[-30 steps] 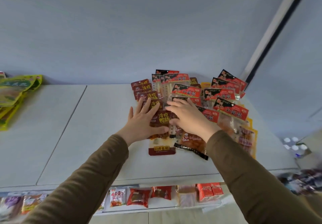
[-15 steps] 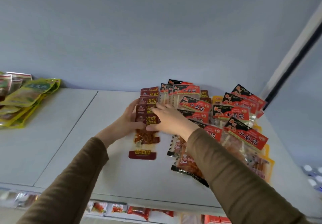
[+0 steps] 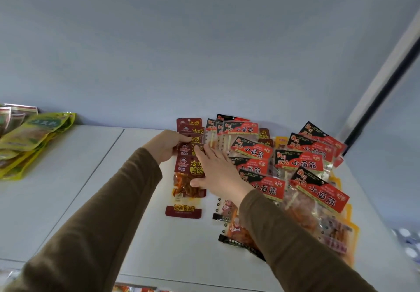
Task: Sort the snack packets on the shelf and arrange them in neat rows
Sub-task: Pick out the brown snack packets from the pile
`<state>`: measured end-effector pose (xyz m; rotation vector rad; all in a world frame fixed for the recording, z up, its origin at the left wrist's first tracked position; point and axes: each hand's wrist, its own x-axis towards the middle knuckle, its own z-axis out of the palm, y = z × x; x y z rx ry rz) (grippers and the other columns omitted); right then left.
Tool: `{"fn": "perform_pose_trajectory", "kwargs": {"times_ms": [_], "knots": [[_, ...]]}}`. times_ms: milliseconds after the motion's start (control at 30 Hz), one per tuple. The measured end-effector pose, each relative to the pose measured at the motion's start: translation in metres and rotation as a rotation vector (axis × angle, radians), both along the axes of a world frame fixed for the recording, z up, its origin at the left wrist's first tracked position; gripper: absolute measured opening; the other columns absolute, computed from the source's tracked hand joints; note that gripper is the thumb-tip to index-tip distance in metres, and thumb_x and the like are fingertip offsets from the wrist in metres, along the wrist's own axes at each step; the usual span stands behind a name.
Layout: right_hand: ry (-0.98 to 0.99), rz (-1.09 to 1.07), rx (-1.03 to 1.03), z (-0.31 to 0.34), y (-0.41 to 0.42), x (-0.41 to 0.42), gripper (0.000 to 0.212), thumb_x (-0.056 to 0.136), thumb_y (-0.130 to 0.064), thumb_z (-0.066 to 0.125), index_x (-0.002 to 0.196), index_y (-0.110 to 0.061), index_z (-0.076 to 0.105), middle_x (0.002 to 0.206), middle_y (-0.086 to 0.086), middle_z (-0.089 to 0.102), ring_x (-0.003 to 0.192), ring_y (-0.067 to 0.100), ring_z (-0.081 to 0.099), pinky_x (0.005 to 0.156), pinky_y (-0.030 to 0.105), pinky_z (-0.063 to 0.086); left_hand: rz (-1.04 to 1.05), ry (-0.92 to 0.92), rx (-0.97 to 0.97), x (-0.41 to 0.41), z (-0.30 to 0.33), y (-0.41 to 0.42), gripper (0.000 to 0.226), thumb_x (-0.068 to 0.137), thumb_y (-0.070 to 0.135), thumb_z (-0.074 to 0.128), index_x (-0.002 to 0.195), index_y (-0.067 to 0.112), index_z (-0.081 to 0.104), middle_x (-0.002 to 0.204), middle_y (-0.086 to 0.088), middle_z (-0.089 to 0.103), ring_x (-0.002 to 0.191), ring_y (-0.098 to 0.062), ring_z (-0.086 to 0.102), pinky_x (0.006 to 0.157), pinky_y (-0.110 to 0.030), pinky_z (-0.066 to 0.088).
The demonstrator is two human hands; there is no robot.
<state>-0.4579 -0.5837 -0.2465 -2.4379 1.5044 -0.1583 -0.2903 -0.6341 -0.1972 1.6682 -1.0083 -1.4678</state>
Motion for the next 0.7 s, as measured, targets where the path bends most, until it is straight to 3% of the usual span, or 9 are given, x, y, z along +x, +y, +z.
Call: {"fn": "perform_pose_trajectory", "kwargs": {"times_ms": [100,167,333,433,533,633,700], "knots": [[-0.092,-0.030,0.012,0.000,-0.001,-0.002,0.100,0.092,-0.055,0.063,0.162,-0.023,-0.002,0.170,0.004,-0.002,0.156,0.028,-0.004,0.124,0.046,0.002,-0.159,0.041,-0.108,0.009,-0.009,0.009,0.038,0.096,0.023,0.070,0.132,0.013,0.057,0.122,-0.007,0.073,0.112,-0.026,0.070,0.099,-0.041,0.055],[-0.136,-0.042,-0.008,0.000,0.000,-0.001,0.099,0.092,-0.052,0.065,0.162,-0.022,0.001,0.170,0.003,0.002,0.156,0.029,0.000,0.124,0.047,0.005,-0.253,0.047,-0.185,0.015,-0.015,0.021,0.048,0.091,0.026,0.076,0.133,0.025,0.053,0.117,0.005,0.075,0.109,-0.016,0.072,0.085,-0.031,0.060],[-0.242,-0.059,0.014,0.005,0.001,0.007,0.098,0.091,-0.044,0.069,0.161,-0.025,0.004,0.170,-0.001,0.005,0.155,0.033,0.007,0.123,0.052,0.016,-0.246,-0.050,-0.256,0.021,-0.020,0.047,0.089,0.080,0.011,0.086,0.142,0.037,0.028,0.124,0.007,0.064,0.110,-0.019,0.068,0.069,-0.028,0.062],[-0.338,-0.018,0.063,0.011,0.002,0.015,0.102,0.091,-0.036,0.072,0.161,-0.030,-0.002,0.169,-0.007,-0.005,0.156,0.029,0.001,0.123,0.052,0.013,-0.153,0.007,-0.299,0.028,-0.023,0.056,0.085,0.082,0.001,0.082,0.139,0.036,0.029,0.126,0.002,0.064,0.110,-0.018,0.068,0.069,-0.031,0.062],[-0.617,-0.106,0.206,0.026,-0.003,0.024,0.116,0.085,-0.030,0.080,0.160,-0.033,-0.010,0.169,-0.006,-0.009,0.156,0.023,0.002,0.124,0.053,0.013,-0.061,0.092,-0.294,0.045,-0.013,0.063,0.073,0.084,0.005,0.081,0.132,0.037,0.036,0.124,0.002,0.069,0.114,-0.018,0.069,0.077,-0.034,0.060],[-0.950,-0.191,0.559,0.043,-0.010,0.041,0.118,0.082,-0.023,0.084,0.159,-0.040,-0.004,0.166,-0.002,0.023,0.140,0.025,0.044,0.109,0.051,0.043,-0.035,0.167,-0.276,0.067,-0.002,0.067,0.070,0.080,0.010,0.082,0.136,0.031,0.045,0.125,0.000,0.071,0.119,-0.023,0.067,0.096,-0.045,0.054],[-1.112,-0.143,0.738,0.045,-0.011,0.063,0.100,0.084,-0.016,0.081,0.158,-0.038,0.018,0.142,0.003,0.057,0.118,0.021,0.062,0.092,0.044,0.055,-0.012,0.193,-0.281,0.085,0.007,0.073,0.071,0.078,0.013,0.081,0.139,0.024,0.048,0.129,-0.005,0.070,0.122,-0.028,0.065,0.106,-0.052,0.050]]}}
